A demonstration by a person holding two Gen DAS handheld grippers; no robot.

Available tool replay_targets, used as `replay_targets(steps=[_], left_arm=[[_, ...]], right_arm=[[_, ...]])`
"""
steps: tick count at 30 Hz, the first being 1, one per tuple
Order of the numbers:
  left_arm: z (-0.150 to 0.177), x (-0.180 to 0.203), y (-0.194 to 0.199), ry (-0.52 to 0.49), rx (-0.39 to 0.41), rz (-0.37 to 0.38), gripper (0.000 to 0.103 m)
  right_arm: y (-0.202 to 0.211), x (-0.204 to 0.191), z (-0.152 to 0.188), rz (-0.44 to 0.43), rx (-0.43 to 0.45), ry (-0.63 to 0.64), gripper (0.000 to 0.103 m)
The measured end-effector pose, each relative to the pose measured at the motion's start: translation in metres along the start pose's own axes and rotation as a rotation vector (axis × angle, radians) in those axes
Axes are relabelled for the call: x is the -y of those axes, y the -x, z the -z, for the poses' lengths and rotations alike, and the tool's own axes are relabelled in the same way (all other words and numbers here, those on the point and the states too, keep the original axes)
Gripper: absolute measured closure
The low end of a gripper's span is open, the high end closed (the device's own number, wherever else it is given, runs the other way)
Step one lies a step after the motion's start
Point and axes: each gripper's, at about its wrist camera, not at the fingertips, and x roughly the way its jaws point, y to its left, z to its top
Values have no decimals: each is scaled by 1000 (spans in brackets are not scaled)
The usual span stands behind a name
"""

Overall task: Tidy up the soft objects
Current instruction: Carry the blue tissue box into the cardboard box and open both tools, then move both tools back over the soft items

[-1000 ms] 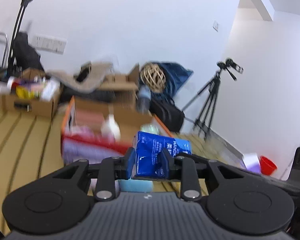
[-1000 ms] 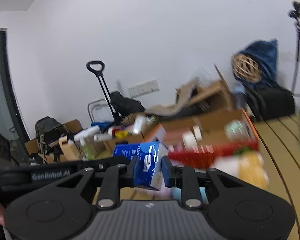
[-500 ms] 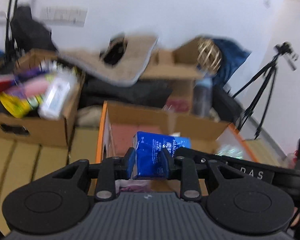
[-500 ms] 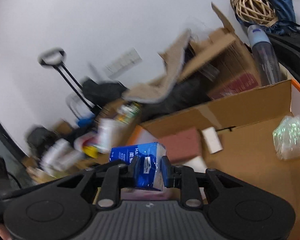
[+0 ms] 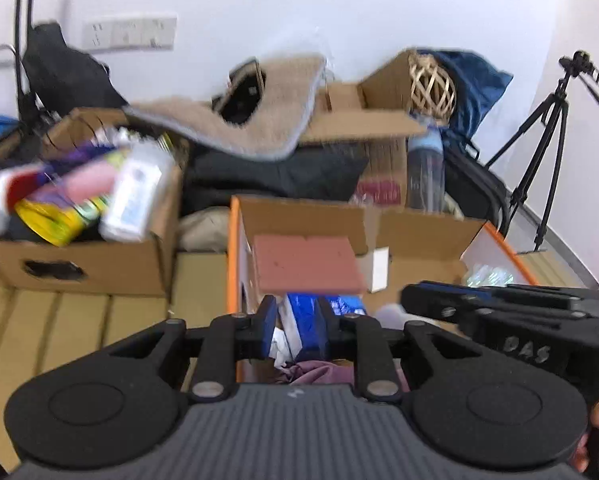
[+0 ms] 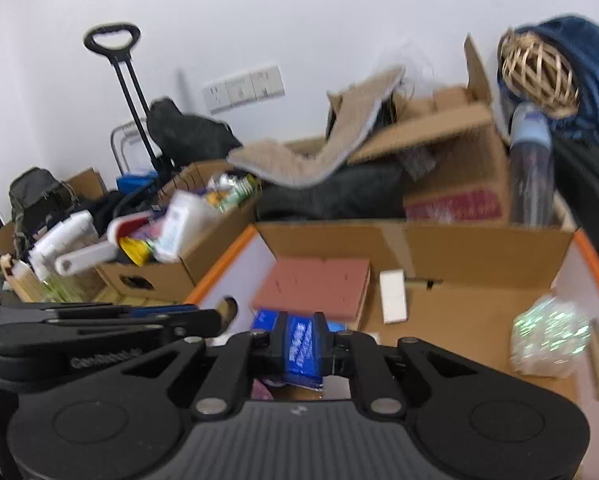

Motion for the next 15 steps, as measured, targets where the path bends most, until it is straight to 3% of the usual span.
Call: replay_targets(steps=[4, 10, 15], left_arm=[[-10, 7, 56, -29, 56, -8, 80], [-6, 14, 152, -76, 122, -36, 61], [8, 29, 210, -98, 142, -60, 52]], right_arm=[[58, -9, -16, 10, 44, 44, 89], [170, -16, -24, 92, 109, 129, 88], [249, -14, -13, 135, 141, 130, 81]])
